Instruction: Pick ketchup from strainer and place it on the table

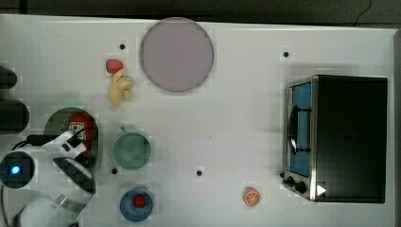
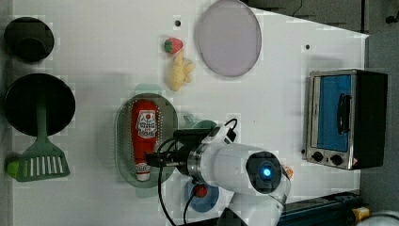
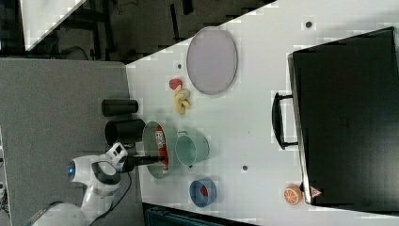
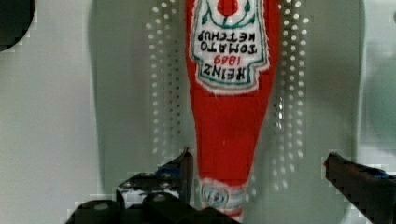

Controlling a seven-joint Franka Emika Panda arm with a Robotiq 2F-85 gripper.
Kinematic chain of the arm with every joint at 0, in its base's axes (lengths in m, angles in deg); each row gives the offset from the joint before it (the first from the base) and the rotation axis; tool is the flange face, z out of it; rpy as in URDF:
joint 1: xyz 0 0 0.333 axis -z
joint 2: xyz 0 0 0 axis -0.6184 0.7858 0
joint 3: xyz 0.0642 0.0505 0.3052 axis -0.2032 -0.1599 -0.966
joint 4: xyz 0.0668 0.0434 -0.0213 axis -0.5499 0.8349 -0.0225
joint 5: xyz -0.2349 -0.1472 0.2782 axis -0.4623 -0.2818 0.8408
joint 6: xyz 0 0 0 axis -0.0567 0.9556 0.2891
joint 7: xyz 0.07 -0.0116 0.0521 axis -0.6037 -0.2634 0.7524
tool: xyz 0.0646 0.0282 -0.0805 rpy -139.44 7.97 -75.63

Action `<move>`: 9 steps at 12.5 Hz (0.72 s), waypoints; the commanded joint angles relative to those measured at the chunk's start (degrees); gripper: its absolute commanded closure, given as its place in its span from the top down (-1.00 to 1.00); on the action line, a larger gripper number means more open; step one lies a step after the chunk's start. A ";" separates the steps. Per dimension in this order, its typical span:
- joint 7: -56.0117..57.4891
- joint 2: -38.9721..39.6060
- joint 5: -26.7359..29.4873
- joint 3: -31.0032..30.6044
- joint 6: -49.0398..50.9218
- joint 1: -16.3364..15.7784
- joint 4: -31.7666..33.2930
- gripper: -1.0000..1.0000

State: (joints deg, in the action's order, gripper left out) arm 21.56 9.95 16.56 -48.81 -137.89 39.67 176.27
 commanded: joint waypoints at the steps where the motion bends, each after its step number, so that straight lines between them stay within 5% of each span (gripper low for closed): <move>1: -7.85 3.59 -4.75 0.91 -3.36 0.12 -2.30 1.00; 6: -14.97 10.70 -14.38 3.65 -3.63 -2.70 -6.55 1.00; 7: -15.59 11.62 -15.65 4.61 -2.36 -3.69 -7.21 0.92; 9: -15.59 12.72 -17.72 6.35 -2.52 -5.48 -7.96 0.42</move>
State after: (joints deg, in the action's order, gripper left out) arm 10.10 23.51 -1.45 -42.77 -141.87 35.99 168.55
